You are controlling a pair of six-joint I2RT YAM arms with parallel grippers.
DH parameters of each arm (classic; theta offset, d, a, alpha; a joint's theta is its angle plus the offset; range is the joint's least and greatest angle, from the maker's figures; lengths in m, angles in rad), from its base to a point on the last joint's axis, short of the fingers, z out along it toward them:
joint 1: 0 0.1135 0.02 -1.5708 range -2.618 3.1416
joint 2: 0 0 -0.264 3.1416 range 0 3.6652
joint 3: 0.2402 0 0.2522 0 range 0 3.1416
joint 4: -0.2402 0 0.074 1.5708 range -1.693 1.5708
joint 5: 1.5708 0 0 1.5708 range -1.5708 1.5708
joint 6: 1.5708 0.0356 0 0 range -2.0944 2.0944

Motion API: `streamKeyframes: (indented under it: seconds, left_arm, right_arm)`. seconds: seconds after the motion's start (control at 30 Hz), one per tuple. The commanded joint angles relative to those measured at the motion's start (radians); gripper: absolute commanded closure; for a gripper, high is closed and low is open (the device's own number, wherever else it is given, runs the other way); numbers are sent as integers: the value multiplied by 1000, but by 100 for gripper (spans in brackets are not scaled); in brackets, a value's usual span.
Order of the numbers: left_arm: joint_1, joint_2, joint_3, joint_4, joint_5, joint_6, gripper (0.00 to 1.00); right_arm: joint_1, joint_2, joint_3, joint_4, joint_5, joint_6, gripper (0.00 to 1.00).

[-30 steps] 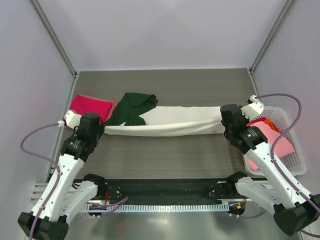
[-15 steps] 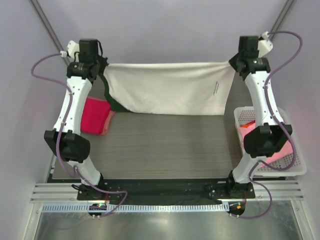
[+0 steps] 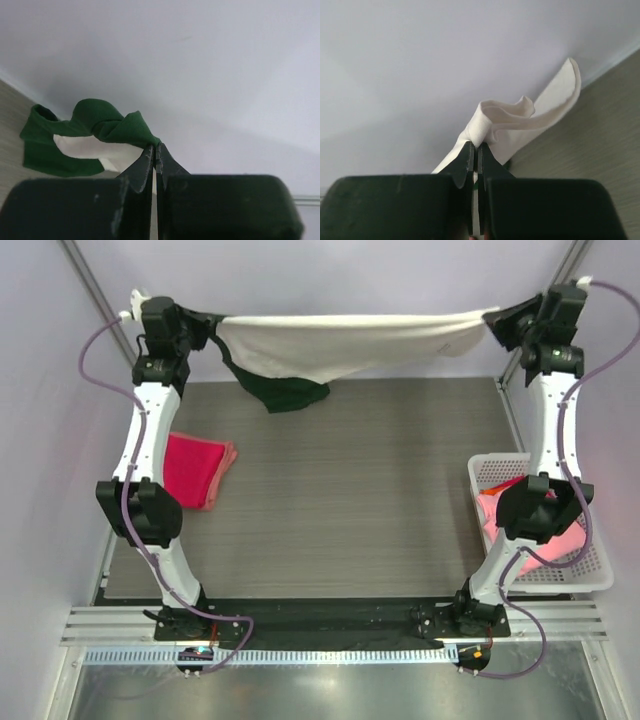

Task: Fold and stack the t-shirts
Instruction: Fold the tshirt

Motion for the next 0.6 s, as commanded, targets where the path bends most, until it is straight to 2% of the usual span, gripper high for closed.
streamKeyframes:
  seconds: [0.0,0.03,0.07,0.13,0.27,0.3,0.43,0.57]
  left_arm:
    - [31,-54,-185,230,39,-3,100]
    - [31,-73,-248,274,39,-14,100]
    - [31,-92,-375,313,39,-14,100]
    - [31,-157,-474,370,71,4,100]
    - [31,-298,-719,394,74,43,100]
    - [30,-333,-826,405,68,44,100]
    - [28,-482,-1042,411,60,44,100]
    - [17,-582,-1134,398,10,79,100]
  right_arm:
    - [-14,-36,-228,126,-75,12,99]
    - [-14,-51,-279,143,-77,9,99]
    - [-14,-83,-327,157,-69,-5,99]
    - [-17,-119,-471,195,-58,-17,99]
    - [-27,-226,-707,235,-34,-36,99]
    - [-27,-275,-800,246,-22,-43,99]
    - [-30,-401,-1032,312,10,-53,99]
    - [-32,-470,-1148,332,21,-69,99]
